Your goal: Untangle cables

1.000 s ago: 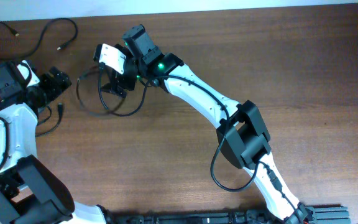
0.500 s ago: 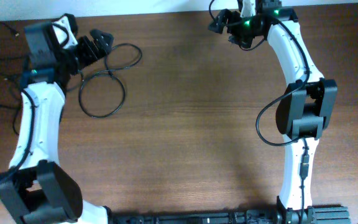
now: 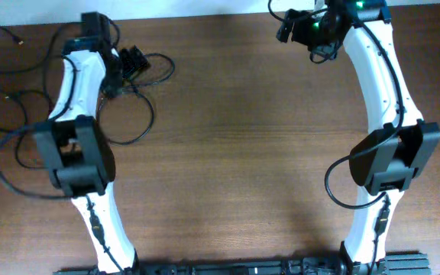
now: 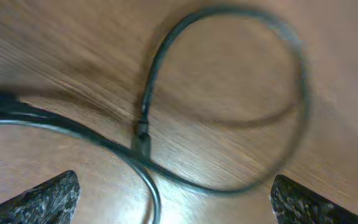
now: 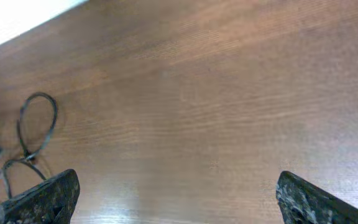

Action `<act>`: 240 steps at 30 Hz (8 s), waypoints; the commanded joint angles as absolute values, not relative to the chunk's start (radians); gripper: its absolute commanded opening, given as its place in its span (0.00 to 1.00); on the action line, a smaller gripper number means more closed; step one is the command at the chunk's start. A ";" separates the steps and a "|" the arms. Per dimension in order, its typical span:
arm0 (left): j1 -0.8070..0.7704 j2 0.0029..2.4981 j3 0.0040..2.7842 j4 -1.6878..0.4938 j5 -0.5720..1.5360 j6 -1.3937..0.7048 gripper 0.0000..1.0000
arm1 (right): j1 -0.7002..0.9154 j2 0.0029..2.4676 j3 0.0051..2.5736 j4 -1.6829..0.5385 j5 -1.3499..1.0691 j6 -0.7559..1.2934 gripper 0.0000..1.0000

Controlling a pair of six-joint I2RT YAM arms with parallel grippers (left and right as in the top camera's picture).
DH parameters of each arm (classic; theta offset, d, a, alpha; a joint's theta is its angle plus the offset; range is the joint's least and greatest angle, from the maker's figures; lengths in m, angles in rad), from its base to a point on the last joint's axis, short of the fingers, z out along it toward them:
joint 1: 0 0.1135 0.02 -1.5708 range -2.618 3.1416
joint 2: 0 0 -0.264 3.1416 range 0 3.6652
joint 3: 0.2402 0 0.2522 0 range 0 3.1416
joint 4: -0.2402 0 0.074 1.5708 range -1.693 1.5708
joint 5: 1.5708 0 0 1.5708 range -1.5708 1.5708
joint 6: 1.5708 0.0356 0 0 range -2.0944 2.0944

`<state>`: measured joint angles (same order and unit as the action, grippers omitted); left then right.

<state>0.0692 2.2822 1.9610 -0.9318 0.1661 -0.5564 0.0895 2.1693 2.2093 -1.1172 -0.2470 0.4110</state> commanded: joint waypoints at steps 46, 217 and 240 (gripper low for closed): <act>0.140 1.923 2.070 -0.956 0.091 -0.365 0.99 | 0.092 2.000 2.218 -1.212 -0.227 0.349 0.99; 0.054 0.156 0.166 -0.059 0.134 -0.028 0.99 | -0.041 0.004 0.006 -0.078 -0.040 0.013 0.99; -0.045 0.005 0.007 -0.080 -0.088 0.006 0.99 | -0.041 0.004 0.006 -0.078 -0.040 0.012 0.99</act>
